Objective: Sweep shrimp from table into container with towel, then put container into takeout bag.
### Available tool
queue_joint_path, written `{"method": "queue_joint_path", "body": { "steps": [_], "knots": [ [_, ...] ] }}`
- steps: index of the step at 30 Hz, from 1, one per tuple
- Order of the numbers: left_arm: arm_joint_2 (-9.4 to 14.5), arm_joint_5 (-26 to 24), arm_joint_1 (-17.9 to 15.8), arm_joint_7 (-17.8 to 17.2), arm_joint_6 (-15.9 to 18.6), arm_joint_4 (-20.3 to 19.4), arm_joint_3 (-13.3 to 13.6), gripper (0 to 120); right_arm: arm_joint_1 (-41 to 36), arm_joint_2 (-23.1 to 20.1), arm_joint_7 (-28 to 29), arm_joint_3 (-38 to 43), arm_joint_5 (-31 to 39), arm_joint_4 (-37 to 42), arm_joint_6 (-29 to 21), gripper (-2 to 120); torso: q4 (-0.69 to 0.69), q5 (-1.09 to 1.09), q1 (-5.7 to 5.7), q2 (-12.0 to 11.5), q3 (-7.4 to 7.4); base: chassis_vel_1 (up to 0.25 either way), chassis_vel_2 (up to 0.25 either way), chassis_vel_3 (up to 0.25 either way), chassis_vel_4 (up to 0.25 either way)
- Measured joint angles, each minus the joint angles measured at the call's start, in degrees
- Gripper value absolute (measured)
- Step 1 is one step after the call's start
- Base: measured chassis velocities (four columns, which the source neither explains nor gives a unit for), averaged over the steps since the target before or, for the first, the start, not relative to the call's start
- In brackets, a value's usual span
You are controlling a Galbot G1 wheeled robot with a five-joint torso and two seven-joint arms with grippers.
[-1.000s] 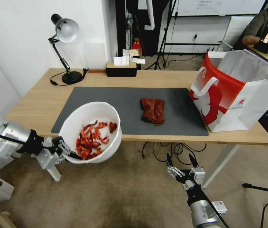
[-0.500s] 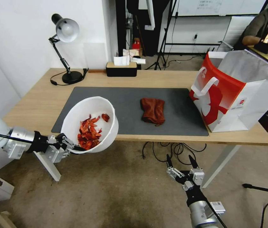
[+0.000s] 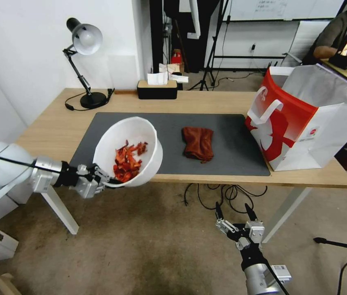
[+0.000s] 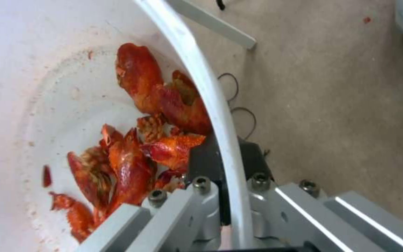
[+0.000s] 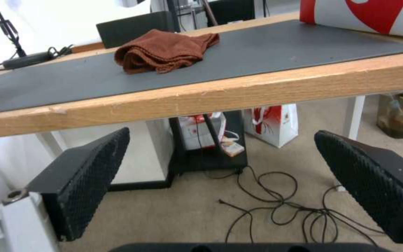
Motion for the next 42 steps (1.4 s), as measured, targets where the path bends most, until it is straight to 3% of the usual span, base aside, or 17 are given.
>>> {"method": "queue_joint_path", "body": {
  "steps": [1,2,5,6,9,10,13,20,25,29,30,33,34,36,38,41,42],
  "knots": [
    [-0.7,-0.2,-2.3,0.0,0.2,0.6,2.1,0,-0.3,0.1,0.0,0.2,-0.1,0.2,0.0,100,0.00,0.00,0.00,0.0,0.00,0.000,0.000,0.000,0.000],
    [-0.7,-0.2,-2.3,0.0,0.2,0.6,2.1,0,-0.3,0.1,0.0,0.2,-0.1,0.2,0.0,100,0.00,0.00,0.00,0.0,0.00,0.000,0.000,0.000,0.000],
    [-3.9,-0.1,-8.5,0.2,0.7,2.4,8.4,0,-0.8,0.4,0.0,0.6,-0.6,0.8,0.1,100,0.00,-0.01,0.00,0.0,0.00,0.000,0.000,0.000,0.000],
    [-3.9,-0.1,-8.5,0.2,0.7,2.4,8.4,0,-0.8,0.4,0.0,0.6,-0.6,0.8,0.1,100,0.00,-0.01,0.00,0.0,0.00,0.000,0.000,0.000,0.000],
    [-6.8,0.3,-14.7,0.3,1.3,4.1,14.7,0,-1.8,0.6,0.0,1.2,-1.1,1.5,0.2,100,-0.02,-0.02,0.00,0.0,0.00,0.000,0.000,0.000,0.000],
    [-6.8,0.3,-14.7,0.3,1.3,4.1,14.7,0,-1.8,0.6,0.0,1.2,-1.1,1.5,0.2,100,-0.02,-0.02,0.00,0.0,0.00,0.000,0.000,0.000,0.000],
    [-9.6,0.4,-20.5,0.3,1.6,6.9,20.0,0,-2.9,1.0,0.0,2.0,-1.7,2.2,0.5,100,0.01,0.01,0.00,0.0,0.00,0.000,0.000,0.000,0.000],
    [-14.2,0.2,-27.9,0.3,1.7,12.4,25.9,0,-4.0,1.7,0.0,2.8,-2.5,2.6,0.9,100,0.00,-0.01,0.00,0.0,0.00,0.000,0.000,0.000,0.000],
    [-17.5,0.0,-31.9,0.3,1.4,16.3,28.7,0,-4.1,2.3,-0.1,3.0,-2.8,2.6,0.9,100,0.01,0.00,0.00,0.0,0.01,0.000,0.000,0.000,0.000],
    [-23.8,-0.2,-38.2,0.2,0.9,21.8,32.7,0,-4.1,3.2,-0.1,3.1,-3.5,2.4,0.9,100,0.02,-0.01,0.00,0.0,0.01,0.000,0.000,0.000,0.000],
    [-23.8,-0.2,-38.2,0.2,0.9,21.8,32.7,0,-4.1,3.2,-0.1,3.1,-3.5,2.4,0.9,100,0.02,-0.01,0.00,0.0,0.01,0.000,0.000,0.000,0.000],
    [-29.3,-0.7,-43.0,-0.3,0.7,26.7,36.0,0,-4.1,3.6,-0.1,3.5,-3.6,2.3,0.9,100,-0.02,0.00,0.00,0.0,0.01,0.000,0.000,0.000,0.000],
    [-29.3,-0.7,-43.0,-0.3,0.7,26.7,36.0,0,-4.1,3.6,-0.1,3.5,-3.6,2.3,0.9,100,-0.02,0.00,0.00,0.0,0.01,0.000,0.000,0.000,0.000],
    [-32.8,-1.1,-46.1,-0.8,0.5,29.7,38.2,0,-4.2,3.8,0.0,3.8,-3.6,2.3,0.9,100,-0.03,0.02,0.00,0.0,0.01,0.000,0.000,0.000,0.000],
    [-33.9,-1.1,-47.0,-0.8,0.5,30.5,38.9,0,-4.2,3.9,0.0,3.8,-3.6,2.3,0.9,100,-0.02,0.01,0.01,0.0,0.01,0.000,0.000,0.000,0.000],
    [-37.5,-1.1,-49.9,-0.8,0.3,34.4,40.4,0,-4.3,4.1,0.0,3.9,-3.6,2.4,0.9,100,-0.02,-0.01,0.00,0.0,0.01,0.000,0.000,0.000,0.000],
    [-37.5,-1.1,-49.9,-0.8,0.3,34.4,40.4,0,-4.3,4.1,0.0,3.9,-3.6,2.4,0.9,100,-0.02,-0.01,0.00,0.0,0.01,0.000,0.000,0.000,0.000]
  ]
}}
